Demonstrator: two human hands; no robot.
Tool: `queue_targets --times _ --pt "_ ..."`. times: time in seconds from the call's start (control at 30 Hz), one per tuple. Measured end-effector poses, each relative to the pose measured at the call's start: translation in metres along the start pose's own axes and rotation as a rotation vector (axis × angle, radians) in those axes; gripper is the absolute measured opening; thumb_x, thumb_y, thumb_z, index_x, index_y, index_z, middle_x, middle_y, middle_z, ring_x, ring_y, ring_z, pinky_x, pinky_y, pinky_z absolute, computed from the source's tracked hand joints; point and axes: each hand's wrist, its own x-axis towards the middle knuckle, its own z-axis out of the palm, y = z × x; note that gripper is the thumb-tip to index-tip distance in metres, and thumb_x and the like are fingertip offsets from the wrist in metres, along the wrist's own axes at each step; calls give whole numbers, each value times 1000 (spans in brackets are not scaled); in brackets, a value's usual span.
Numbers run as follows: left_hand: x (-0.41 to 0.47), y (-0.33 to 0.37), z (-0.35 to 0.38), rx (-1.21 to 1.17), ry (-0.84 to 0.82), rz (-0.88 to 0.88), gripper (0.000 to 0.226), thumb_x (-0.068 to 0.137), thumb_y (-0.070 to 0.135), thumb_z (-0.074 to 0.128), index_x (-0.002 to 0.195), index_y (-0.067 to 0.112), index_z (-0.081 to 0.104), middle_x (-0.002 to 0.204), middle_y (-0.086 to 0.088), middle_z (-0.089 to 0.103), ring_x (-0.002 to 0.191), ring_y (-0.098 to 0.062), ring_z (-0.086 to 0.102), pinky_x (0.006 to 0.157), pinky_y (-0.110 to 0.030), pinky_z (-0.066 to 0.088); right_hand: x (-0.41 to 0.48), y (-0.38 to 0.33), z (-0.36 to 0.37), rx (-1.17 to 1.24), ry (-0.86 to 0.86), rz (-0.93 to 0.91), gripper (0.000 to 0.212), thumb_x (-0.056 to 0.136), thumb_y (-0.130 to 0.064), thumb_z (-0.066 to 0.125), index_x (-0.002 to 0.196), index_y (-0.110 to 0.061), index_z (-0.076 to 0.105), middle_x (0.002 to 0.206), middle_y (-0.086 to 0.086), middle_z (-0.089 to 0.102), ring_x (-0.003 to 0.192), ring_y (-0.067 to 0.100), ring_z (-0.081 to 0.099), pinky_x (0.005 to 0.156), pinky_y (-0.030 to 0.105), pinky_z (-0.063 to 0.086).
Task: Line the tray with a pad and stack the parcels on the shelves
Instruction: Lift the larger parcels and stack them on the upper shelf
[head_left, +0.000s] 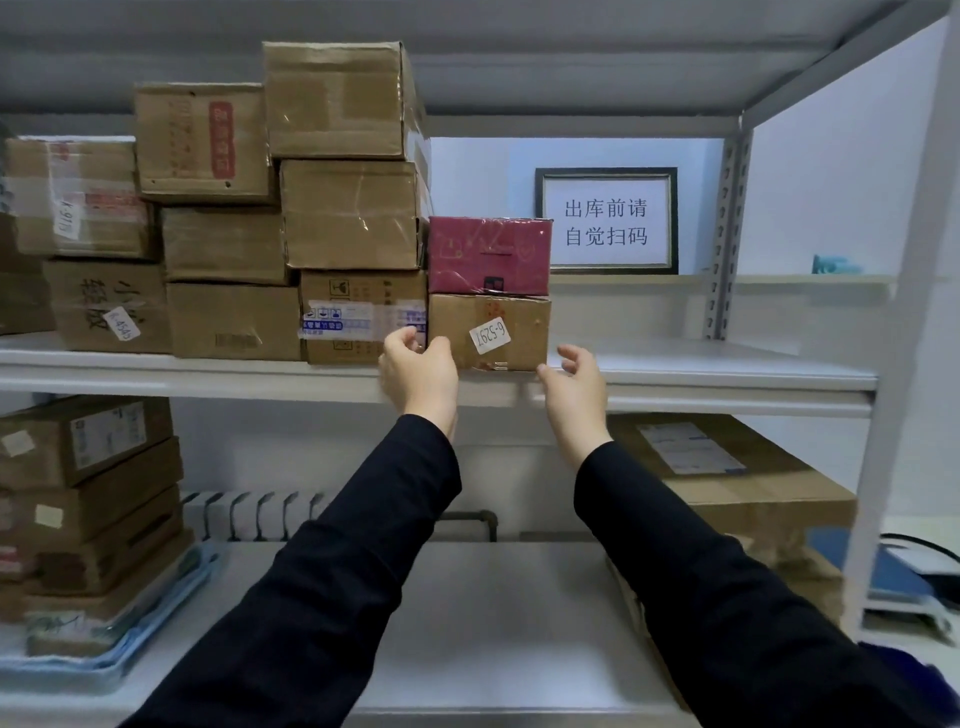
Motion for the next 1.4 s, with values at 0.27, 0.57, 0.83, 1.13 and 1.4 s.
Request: queue_targets --times 0.27,0.57,0.83,1.13,1.4 --pt "-31 0 -9 -220 -123 -281 9 88 3 47 94 9 49 78 3 43 67 -9 38 70 -25 32 -36 1 -17 -23 -45 56 10 93 -12 54 96 -15 62 96 1 61 93 17 54 80 26 41" --pt "-79 -10 -6 -179 -253 -429 26 87 2 42 67 15 32 67 -1 29 59 -16 25 54 -31 21 -70 16 -57 -110 -114 187 12 90 -13 57 82 -19 63 80 -5 58 71 9 51 58 20 36" --pt "-103 -46 40 -130 -396 -606 11 87 11 44 77 13 48 73 2 44 59 -13 38 54 -24 32 -46 53 -112 -222 -116 204 9 89 -12 58 87 -16 65 81 -2 58 70 10 49 61 22 39" --pt "-138 -95 122 -68 -482 -754 15 90 14 43 76 15 42 68 1 33 56 -12 27 52 -23 27 17 90 -193 -603 -199 103 27 94 -24 54 117 -12 64 120 3 62 108 17 55 93 30 45" --pt "-153 -138 152 50 -590 -884 45 87 29 64 126 11 51 135 -12 47 126 -25 47 101 -36 38 63 125 -232 -1114 -112 158 48 86 -42 50 131 -26 50 134 11 51 125 34 43 106 47 32"
